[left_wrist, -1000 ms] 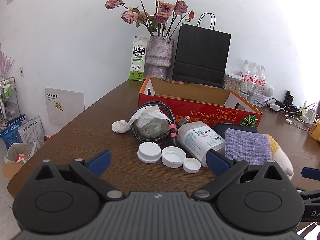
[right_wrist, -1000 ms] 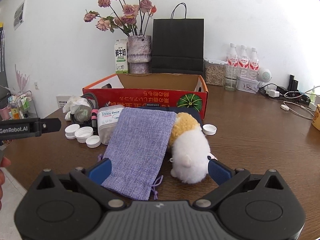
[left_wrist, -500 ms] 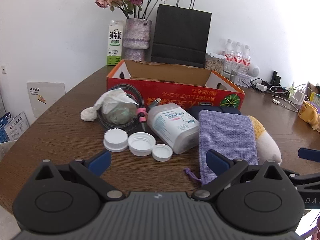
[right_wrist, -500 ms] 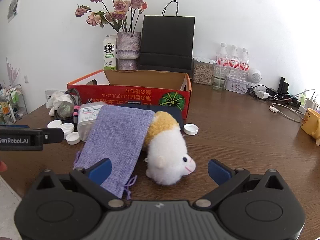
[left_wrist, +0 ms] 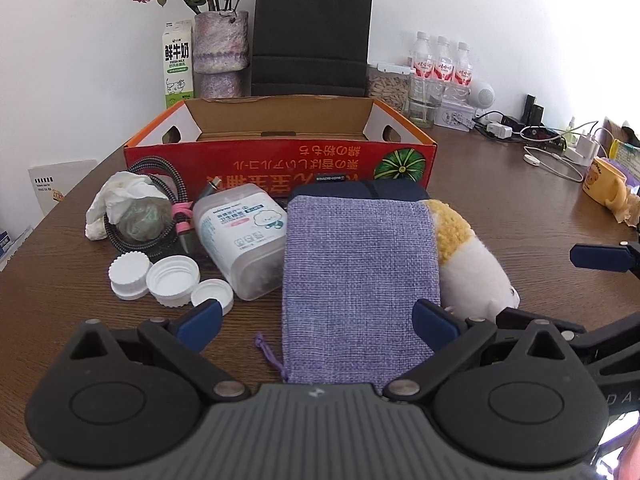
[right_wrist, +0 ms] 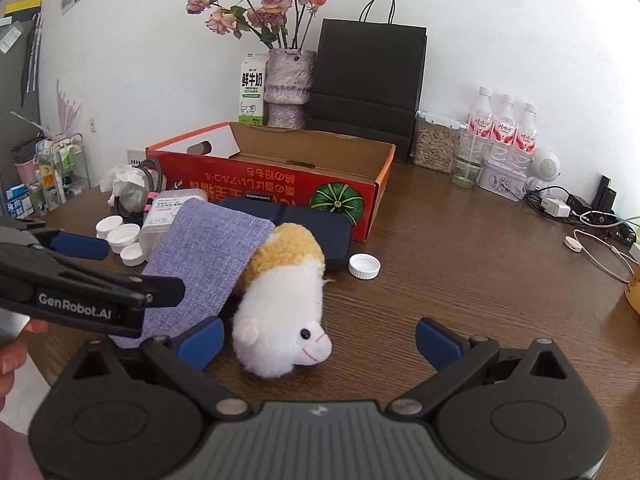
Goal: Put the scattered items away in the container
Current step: 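Move both grippers back toward the purple pouch and plush toy, then grasp the purple pouch with the left gripper while the right gripper grasps the plush toy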
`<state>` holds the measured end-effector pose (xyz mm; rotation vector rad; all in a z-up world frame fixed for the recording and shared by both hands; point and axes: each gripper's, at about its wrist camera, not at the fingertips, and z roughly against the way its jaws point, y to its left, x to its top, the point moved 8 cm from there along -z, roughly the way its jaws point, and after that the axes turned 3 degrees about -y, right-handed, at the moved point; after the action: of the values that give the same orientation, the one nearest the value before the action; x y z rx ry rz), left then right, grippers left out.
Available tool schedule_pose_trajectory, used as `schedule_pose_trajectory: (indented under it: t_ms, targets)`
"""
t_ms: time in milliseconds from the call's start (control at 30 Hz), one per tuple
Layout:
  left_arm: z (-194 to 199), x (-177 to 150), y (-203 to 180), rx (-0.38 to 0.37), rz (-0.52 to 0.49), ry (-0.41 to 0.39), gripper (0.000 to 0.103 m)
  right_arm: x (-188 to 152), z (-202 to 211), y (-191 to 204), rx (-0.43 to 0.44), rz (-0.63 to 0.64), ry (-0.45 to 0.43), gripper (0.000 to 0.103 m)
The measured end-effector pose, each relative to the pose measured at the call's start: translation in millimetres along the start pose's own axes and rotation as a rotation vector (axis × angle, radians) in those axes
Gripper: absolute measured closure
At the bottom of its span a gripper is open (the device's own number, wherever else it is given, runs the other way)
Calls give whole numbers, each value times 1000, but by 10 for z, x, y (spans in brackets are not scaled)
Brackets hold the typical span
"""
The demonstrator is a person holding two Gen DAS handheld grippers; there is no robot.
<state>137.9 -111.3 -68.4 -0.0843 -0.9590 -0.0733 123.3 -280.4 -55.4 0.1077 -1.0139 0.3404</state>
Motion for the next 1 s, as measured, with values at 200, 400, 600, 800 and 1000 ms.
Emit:
schedule_pose_trajectory:
  t_ms: [200, 400, 600, 800, 1000]
  targets:
    - [-50, 12, -149, 2, -12, 10, 0, 54, -42, -222, 20, -28, -11, 1]
    - [-151, -27, -230, 6, -14, 50, 0, 43, -139, -267, 66, -48, 13, 1]
    - [-274, -94, -139, 22, 41, 103, 0, 26, -170, -254, 87, -46, 21, 1]
    - [-312, -114, -131, 10, 47, 105, 0, 16, -175, -237, 90, -48, 22, 1]
    - [-272, -110, -143, 28, 18, 82, 37, 12, -175, -197, 91, -39, 26, 1]
